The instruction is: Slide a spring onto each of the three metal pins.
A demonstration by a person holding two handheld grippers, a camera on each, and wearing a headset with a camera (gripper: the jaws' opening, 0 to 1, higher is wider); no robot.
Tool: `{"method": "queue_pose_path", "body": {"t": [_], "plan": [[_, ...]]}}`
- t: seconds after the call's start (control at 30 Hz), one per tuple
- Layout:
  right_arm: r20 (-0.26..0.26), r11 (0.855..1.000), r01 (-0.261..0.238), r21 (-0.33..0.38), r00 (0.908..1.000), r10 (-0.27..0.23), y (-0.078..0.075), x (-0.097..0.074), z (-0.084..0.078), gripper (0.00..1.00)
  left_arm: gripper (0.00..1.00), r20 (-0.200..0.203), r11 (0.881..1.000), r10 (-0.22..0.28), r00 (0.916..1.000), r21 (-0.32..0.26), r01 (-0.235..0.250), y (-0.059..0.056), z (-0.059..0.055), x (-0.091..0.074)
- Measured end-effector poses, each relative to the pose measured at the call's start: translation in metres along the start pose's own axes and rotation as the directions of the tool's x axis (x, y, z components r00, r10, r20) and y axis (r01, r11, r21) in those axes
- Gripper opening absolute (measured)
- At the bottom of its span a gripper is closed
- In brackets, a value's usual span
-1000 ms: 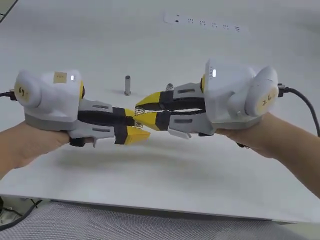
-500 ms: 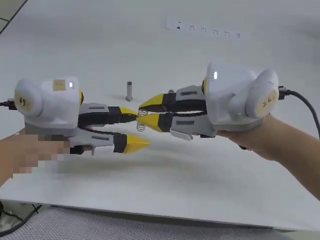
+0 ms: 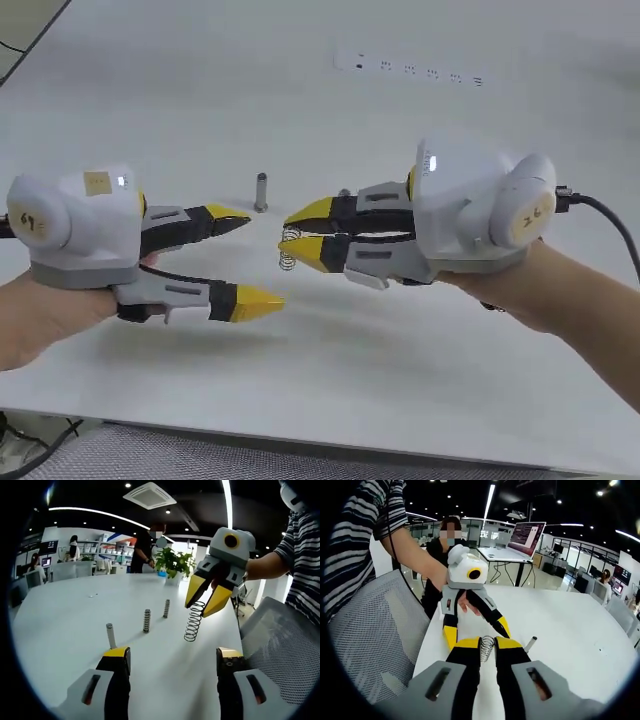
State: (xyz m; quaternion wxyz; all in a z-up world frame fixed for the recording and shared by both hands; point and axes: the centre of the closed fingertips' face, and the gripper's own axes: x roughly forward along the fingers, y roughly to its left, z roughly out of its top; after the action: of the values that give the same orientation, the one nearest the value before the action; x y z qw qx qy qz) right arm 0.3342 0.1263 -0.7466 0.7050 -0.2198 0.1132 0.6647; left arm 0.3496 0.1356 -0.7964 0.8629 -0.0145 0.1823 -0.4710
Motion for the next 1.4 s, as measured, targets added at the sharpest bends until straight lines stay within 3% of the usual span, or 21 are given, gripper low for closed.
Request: {"method": "queue_pose_path", "body": {"t": [0.27,0.47,0.67,0.97,1.4], "plan": [[-0.001,1.0,0.01,-0.002,1.0,-0.01,-0.002,-0.001,0.0,0.12,0.89,0.006,0.998,0.068,0.9977,-0.011,-0.068,0.011,0.0,-0.006],[-0.003,1.0,0.024,-0.008,0.9997,-0.024,-0.005,-0.002,0.0,0.12,0.97,0.017,0.995,0.103,0.9945,0.003,-0.104,0.018,0.0,-0.012],[-0.013,0.999,0.046,-0.017,0.9988,-0.046,-0.009,-0.001,-0.003,0.12,0.97,0.03,0.992,0.127,0.9915,-0.002,-0.127,0.025,-0.001,-0.02],[-0.026,0.998,0.042,-0.05,0.9987,-0.044,-0.007,0.006,-0.008,0.12,0.97,0.028,0.99,0.143,0.9893,-0.012,-0.143,0.03,-0.003,-0.029],[-0.034,0.999,0.027,-0.039,0.999,-0.028,-0.014,0.019,-0.014,0.12,0.97,0.018,0.987,0.157,0.9875,-0.024,-0.156,0.035,-0.008,-0.037]]}}
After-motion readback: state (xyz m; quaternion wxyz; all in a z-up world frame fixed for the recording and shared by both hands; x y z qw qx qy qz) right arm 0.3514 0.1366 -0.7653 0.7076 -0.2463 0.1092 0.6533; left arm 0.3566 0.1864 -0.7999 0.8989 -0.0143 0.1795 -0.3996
